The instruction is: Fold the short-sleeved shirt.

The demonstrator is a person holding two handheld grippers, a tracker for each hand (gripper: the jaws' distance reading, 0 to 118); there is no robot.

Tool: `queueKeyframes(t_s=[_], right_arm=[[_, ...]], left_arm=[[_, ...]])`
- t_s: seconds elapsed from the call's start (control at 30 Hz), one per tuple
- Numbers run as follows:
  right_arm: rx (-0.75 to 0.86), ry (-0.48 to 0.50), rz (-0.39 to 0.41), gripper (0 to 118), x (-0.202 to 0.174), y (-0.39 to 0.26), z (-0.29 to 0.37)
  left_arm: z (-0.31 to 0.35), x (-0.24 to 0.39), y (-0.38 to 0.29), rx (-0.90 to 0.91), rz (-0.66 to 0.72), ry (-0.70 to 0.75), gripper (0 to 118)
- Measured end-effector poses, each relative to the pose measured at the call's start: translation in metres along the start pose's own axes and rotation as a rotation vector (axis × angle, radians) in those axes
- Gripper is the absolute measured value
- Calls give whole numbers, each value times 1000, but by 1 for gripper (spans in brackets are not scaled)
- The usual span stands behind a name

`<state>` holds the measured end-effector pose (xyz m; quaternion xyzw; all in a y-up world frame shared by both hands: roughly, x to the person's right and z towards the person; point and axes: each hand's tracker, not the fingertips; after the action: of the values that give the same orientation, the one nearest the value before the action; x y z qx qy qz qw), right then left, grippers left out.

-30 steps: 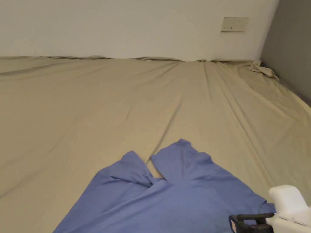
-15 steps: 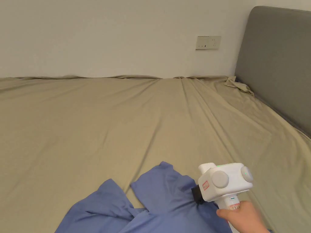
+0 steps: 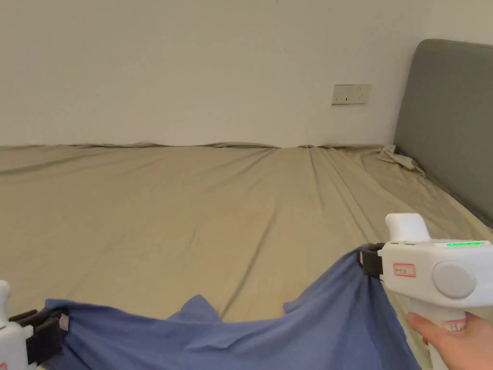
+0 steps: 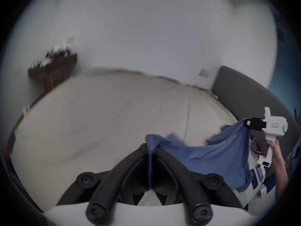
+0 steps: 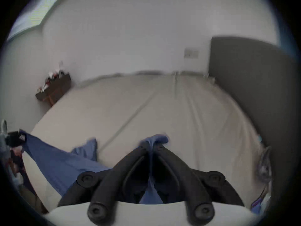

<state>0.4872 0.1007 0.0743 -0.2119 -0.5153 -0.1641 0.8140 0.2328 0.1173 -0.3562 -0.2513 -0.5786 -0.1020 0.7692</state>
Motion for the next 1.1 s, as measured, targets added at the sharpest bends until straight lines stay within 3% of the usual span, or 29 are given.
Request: queueKeyframes(t_s=[0.13, 0.37, 0.53, 0.67, 0.87, 1.1], right_arm=[[197, -6, -40, 5, 23, 76, 72], [450, -94, 10, 5, 35, 226, 162], [545, -118, -5, 5, 32, 331, 176], [603, -166, -27, 5, 25, 393, 160], [622, -191, -36, 5, 14, 412, 111], [485, -154, -61, 5, 24, 348, -17]], left_arm=[[14, 31, 91, 148, -102, -45, 1], [40, 58, 260, 334, -146, -60, 1], [40, 65, 358, 378, -173, 11, 1], [30, 54, 416, 449, -98, 71, 1], [-8, 36, 431, 535, -83, 151, 1], [-117, 6, 371, 414, -63, 174, 1]])
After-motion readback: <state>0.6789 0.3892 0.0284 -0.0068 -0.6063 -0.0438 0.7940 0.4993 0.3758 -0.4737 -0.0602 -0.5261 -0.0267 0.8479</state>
